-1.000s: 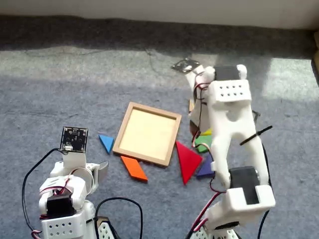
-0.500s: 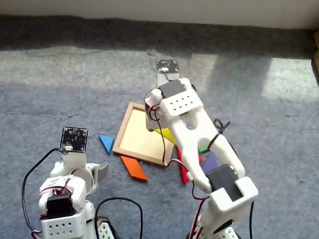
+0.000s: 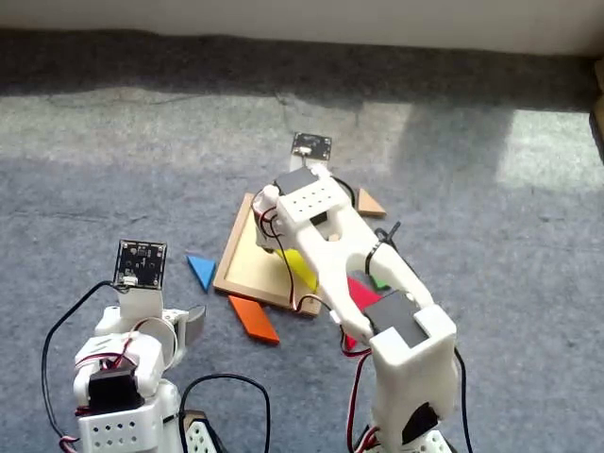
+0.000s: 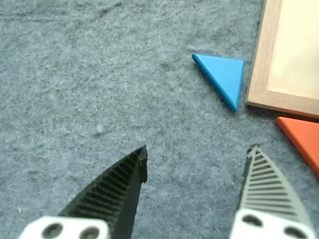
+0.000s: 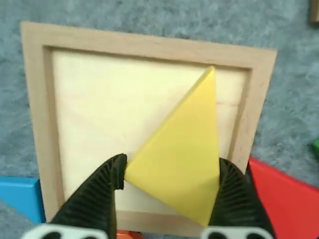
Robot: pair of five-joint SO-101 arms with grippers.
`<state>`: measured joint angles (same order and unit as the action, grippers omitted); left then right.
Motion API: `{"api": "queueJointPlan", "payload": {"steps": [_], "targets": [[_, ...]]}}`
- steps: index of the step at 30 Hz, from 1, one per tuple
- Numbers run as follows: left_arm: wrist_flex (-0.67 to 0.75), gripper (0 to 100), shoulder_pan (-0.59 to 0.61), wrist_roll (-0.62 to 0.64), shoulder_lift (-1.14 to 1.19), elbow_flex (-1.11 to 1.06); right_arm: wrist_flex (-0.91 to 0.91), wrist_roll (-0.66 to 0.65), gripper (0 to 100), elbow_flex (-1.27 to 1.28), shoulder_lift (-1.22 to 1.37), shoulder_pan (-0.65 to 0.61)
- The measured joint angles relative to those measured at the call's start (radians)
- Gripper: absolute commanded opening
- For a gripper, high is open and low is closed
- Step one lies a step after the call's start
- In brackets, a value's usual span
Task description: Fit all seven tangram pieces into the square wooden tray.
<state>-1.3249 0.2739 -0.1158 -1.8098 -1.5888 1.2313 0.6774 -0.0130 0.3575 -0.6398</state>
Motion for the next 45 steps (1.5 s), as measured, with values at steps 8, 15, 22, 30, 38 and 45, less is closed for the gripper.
{"api": "queueJointPlan", "payload": {"steps": [8, 15, 22, 30, 38, 45], "targets": [[0.000, 31, 0.000, 0.000, 0.000, 0.000, -0.003, 0.109, 15.5, 0.000, 0.000, 0.000], [0.000, 31, 0.000, 0.000, 0.000, 0.000, -0.003, 0.112, 25.1, 0.000, 0.000, 0.000], [0.000, 31, 0.000, 0.000, 0.000, 0.000, 0.012, 0.112, 25.3, 0.000, 0.000, 0.000], [0.000, 31, 0.000, 0.000, 0.000, 0.000, 0.040, 0.112, 35.2, 0.000, 0.000, 0.000], [0.000, 31, 0.000, 0.000, 0.000, 0.000, 0.034, 0.112, 36.5, 0.000, 0.000, 0.000], [0.000, 31, 0.000, 0.000, 0.000, 0.000, 0.021, 0.112, 36.4, 0.000, 0.000, -0.021]]}}
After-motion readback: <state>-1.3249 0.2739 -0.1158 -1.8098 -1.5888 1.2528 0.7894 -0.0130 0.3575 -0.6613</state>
